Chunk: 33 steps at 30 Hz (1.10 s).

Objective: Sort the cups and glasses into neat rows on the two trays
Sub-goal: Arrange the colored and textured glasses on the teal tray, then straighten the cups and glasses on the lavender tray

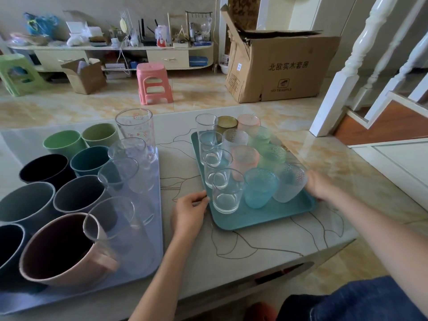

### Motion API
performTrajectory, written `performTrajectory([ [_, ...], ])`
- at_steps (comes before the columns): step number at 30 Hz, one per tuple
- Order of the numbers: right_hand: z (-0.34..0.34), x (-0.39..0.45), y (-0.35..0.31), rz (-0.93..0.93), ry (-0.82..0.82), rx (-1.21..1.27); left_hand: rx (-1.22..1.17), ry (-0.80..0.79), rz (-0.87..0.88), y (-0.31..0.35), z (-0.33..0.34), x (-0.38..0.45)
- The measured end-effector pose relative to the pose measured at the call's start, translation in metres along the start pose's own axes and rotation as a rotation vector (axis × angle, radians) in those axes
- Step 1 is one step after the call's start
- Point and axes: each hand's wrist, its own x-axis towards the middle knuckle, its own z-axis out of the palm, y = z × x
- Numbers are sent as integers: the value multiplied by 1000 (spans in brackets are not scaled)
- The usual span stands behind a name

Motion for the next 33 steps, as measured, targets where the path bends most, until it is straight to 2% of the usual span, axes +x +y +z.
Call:
performTrajectory([
  [6, 0, 9, 3, -3, -35, -76, -135, 42, -5, 16, 9, -10],
  [11, 1, 7, 1, 5, -35, -155, -77, 77, -22, 18, 8, -17],
  [14, -9, 0, -7, 76, -51, -129, -83, 77, -56, 20, 3, -19],
  [15, -15, -3, -10, 94, 13, -107, -82, 62, -70, 24, 1, -20],
  [17, -33, -13, -20, 125, 264, 12, -118, 55, -60, 35, -2, -26],
  [19, -53, -27, -33, 109, 503, 159, -81, 122, 77, 44, -4, -36],
  [22, -76, -57, -70, -33, 623, 425, -37, 139, 327, 61, -8, -55],
  [25, -74, -104, -112, -164, 707, 672, -109, 218, 427, 86, -20, -71],
  [27, -57, -138, -137, -231, 658, 785, -171, 269, 470, 104, -34, -81],
  [29, -29, -166, -159, -324, 478, 831, -181, 271, 534, 122, -52, -93],
  [33, 26, -194, -203, -461, 115, 653, -201, 234, 565, 158, -114, -106],
])
